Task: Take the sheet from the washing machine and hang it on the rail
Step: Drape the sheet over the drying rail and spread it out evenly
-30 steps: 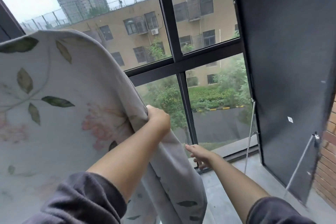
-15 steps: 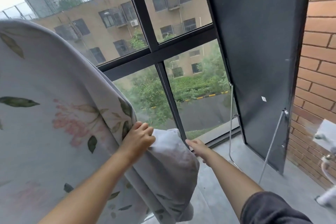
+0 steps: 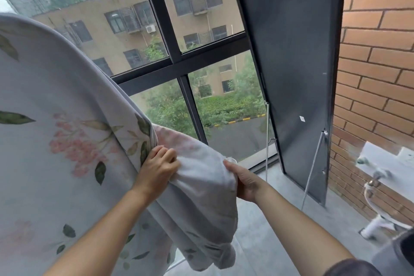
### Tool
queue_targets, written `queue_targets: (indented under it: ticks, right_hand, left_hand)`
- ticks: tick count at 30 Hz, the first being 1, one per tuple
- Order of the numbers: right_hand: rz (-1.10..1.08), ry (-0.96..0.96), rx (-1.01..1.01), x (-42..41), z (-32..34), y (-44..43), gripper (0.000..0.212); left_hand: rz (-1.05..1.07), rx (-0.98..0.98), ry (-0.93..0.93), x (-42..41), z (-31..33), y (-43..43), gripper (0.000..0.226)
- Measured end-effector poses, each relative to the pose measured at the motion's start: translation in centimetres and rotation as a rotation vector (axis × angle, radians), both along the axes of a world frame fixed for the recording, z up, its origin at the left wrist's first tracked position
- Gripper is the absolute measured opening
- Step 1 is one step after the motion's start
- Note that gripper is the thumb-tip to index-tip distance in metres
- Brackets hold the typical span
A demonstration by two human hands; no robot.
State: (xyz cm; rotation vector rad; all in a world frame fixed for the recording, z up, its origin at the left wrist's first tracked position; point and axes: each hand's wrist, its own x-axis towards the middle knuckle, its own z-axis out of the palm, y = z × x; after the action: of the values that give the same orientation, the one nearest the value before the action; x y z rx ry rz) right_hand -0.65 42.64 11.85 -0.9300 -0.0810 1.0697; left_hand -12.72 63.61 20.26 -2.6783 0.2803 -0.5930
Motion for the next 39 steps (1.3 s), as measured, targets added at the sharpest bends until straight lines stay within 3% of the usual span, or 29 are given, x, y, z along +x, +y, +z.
queue_targets:
  ticks: [3, 7, 10, 12, 15, 18, 23, 25, 27, 30, 32, 33, 36, 39]
  right_hand:
    - [-0.155, -0.126, -0.054, 0.7, 2.0, -1.3, 0.013]
    - [-0.369, -0.238, 0.037, 3.0, 6.0, -5.0, 0.040]
    - [-0.318, -0.289, 0.014, 3.9, 10.1, -7.4, 0.028]
    - [-0.233, -0.394, -0.105, 3.9, 12.4, -8.4, 0.028]
    - [-0.373, -0.535, -0.054, 4.2, 15.5, -9.6, 0.016]
    - [-0.611, -0.522, 0.042, 5.4, 18.4, -11.6, 0.013]
    - [-0.305, -0.476, -0.204, 6.7, 22.5, -13.5, 0.041]
    - [-0.282, -0.575, -0.155, 7.8, 24.1, -14.2, 0.030]
    - [-0.341, -0.642, -0.022, 9.1, 24.7, -15.1, 0.027]
    - [-0.213, -0.624, 0.026, 10.3, 23.4, -16.2, 0.013]
    - [-0.127, -0.599, -0.056, 12.0, 22.2, -15.9, 0.046]
    - [-0.124, -0.572, -0.073, 13.0, 21.9, -15.6, 0.050]
    - [-0.152, -0.518, -0.104, 15.0, 23.2, -14.3, 0.032]
    - [-0.273, -0.604, -0.018, 16.9, 25.9, -13.7, 0.017]
  left_hand:
    - [-0.013, -0.010, 0.034, 0.0, 0.0, -0.6, 0.022]
    - [-0.057, -0.024, -0.025, 1.9, 3.1, -1.6, 0.033]
    - [0.060, -0.025, -0.174, 5.0, 8.0, -2.5, 0.052]
    - [0.198, -0.026, -0.131, 6.3, 11.2, -3.3, 0.057]
    - [0.321, 0.040, -0.012, 7.9, 14.4, -4.2, 0.029]
    - [0.218, 0.007, -0.035, 8.7, 17.5, -4.6, 0.015]
    - [-0.083, -0.107, -0.265, 10.1, 23.3, -7.4, 0.015]
    - [-0.176, -0.096, -0.321, 11.0, 24.7, -8.7, 0.014]
    - [-0.250, -0.113, -0.247, 11.6, 25.1, -9.1, 0.012]
    - [-0.072, -0.123, 0.030, 12.3, 24.9, -9.5, 0.011]
    - [-0.034, -0.059, 0.022, 12.7, 24.3, -9.4, 0.009]
    - [-0.042, -0.042, -0.010, 12.9, 24.0, -9.4, 0.008]
    - [-0.046, -0.090, -0.055, 13.5, 23.3, -8.9, 0.002]
    - [0.149, -0.159, 0.041, 13.2, 24.3, -8.4, 0.015]
